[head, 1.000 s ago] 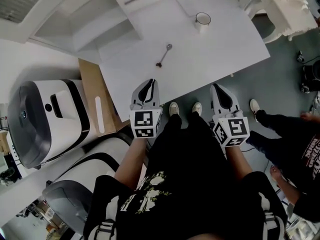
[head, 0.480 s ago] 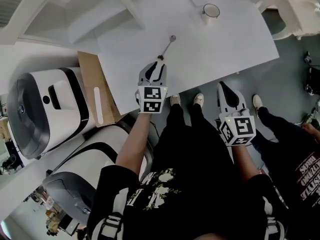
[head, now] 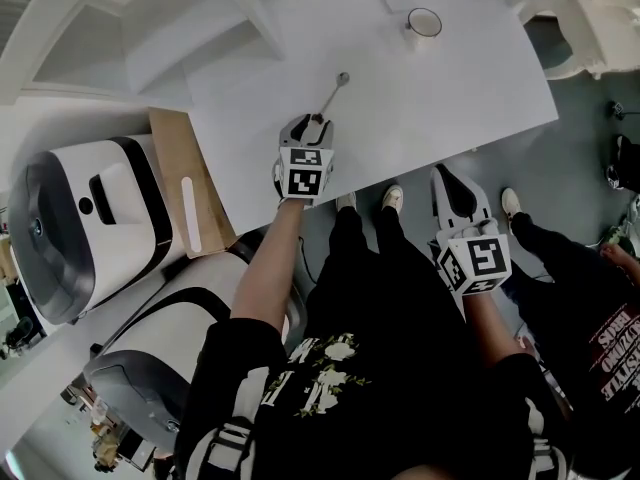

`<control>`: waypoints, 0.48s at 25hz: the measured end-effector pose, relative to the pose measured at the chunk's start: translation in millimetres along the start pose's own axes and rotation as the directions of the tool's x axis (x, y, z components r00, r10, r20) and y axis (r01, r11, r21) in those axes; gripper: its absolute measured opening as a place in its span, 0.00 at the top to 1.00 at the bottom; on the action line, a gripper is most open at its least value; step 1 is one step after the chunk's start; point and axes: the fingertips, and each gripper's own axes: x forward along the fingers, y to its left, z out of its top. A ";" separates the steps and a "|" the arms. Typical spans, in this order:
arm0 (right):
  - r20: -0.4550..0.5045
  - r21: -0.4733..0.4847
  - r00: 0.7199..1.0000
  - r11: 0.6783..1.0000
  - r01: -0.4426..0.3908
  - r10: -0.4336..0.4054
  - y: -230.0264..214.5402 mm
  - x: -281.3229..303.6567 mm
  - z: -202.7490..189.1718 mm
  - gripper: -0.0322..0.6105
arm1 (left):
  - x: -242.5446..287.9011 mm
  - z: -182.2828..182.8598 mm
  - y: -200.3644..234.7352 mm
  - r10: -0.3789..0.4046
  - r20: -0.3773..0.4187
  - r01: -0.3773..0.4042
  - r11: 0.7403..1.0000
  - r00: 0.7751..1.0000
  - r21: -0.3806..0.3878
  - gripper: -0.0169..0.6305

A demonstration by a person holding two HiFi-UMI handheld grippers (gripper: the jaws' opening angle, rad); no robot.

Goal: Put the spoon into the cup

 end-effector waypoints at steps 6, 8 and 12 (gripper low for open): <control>-0.013 0.004 1.000 1.000 0.010 -0.010 -5.1 1.3 -0.8 0.85 | 16.7 -5.7 4.7 0.006 -0.032 -0.007 1.000 0.999 -0.025 0.73; -0.013 0.002 1.000 1.000 0.010 -0.010 -5.0 2.8 -0.2 0.85 | 21.5 -6.5 8.0 0.011 -0.033 -0.013 0.999 0.999 -0.053 0.72; -0.011 0.010 1.000 1.000 0.019 -0.019 -7.2 3.4 -1.3 0.85 | 33.8 -18.3 17.0 0.026 -0.073 -0.035 0.993 0.997 -0.113 0.72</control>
